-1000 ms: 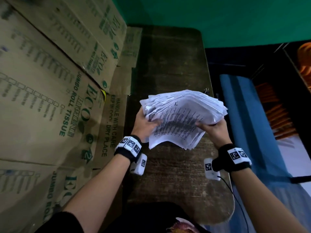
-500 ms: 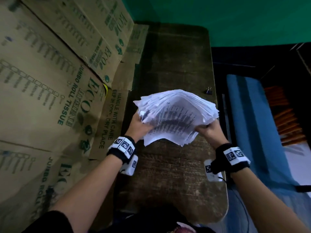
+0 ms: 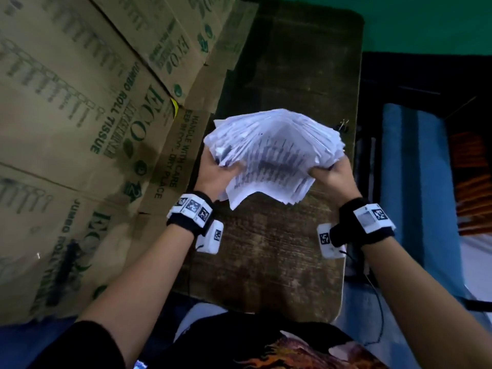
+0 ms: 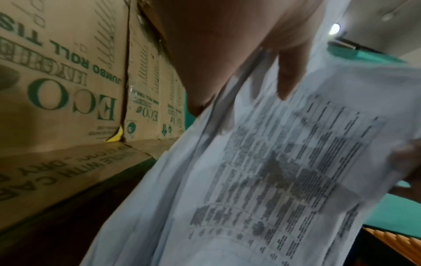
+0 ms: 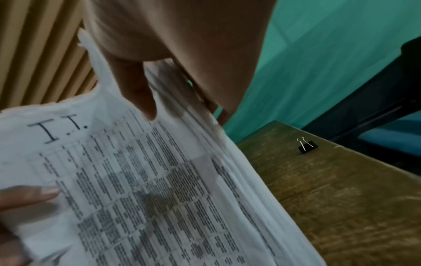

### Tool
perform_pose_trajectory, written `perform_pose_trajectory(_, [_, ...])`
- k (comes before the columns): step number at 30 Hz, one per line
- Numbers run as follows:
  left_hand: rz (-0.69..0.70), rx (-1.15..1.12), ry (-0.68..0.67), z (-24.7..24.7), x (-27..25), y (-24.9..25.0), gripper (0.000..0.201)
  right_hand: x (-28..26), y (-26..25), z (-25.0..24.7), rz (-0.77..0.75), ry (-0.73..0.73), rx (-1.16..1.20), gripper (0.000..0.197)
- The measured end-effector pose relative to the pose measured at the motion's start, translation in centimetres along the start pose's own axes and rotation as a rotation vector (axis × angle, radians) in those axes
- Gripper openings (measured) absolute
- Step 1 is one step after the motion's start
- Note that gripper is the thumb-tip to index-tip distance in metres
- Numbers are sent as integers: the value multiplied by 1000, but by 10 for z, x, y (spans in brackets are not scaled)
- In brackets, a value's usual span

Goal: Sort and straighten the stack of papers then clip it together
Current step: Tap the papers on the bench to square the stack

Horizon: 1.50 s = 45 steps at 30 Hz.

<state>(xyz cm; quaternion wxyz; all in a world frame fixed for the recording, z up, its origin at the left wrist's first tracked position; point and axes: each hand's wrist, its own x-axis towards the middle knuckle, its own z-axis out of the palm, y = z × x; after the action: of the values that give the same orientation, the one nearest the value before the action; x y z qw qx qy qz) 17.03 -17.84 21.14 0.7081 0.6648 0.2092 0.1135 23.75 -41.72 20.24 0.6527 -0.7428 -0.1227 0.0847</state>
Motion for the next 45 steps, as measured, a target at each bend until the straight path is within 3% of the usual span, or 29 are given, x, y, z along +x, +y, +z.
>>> perform_pose_trajectory(2, [-69,-30,1,-2,4,-7,66,1,0,0,-15,41,-12,47])
perform_pose_trajectory(6, [-52,-30,116,9,12,-6,36,9,-3,18,-38,138,-41,36])
perform_pose_trajectory(10, [46,-29,85,14,24,13,30,21,-19,24,-18,258,33,32])
perform_pose_trajectory(12, [81,-20,25,9,27,22,37,22,-23,20,-8,226,43,37])
perform_pose_trajectory(16, [8,3,-66,-16,39,2,49,17,-4,20,74,105,-111,41])
perform_pose_trajectory(21, [150,68,-69,-20,50,1,25,15,-2,35,29,194,-161,32])
perform_pose_trajectory(25, [240,51,-1,-14,64,10,24,20,-17,41,22,295,-77,41])
perform_pose_trajectory(28, [214,82,-87,-21,73,11,33,21,-16,32,77,218,5,47])
perform_pose_trajectory(32, [55,155,-218,-29,80,-5,36,28,3,36,115,249,-110,34])
perform_pose_trajectory(35, [12,175,-117,-22,84,-7,35,31,1,52,97,323,-78,40])
perform_pose_trajectory(39, [105,114,-99,-19,86,4,23,31,-8,50,21,402,-14,41])
perform_pose_trajectory(42, [53,51,-188,-27,87,-3,34,24,3,46,76,334,-11,46])
perform_pose_trajectory(45, [-16,130,-244,-32,89,-22,43,21,28,50,182,181,-129,44])
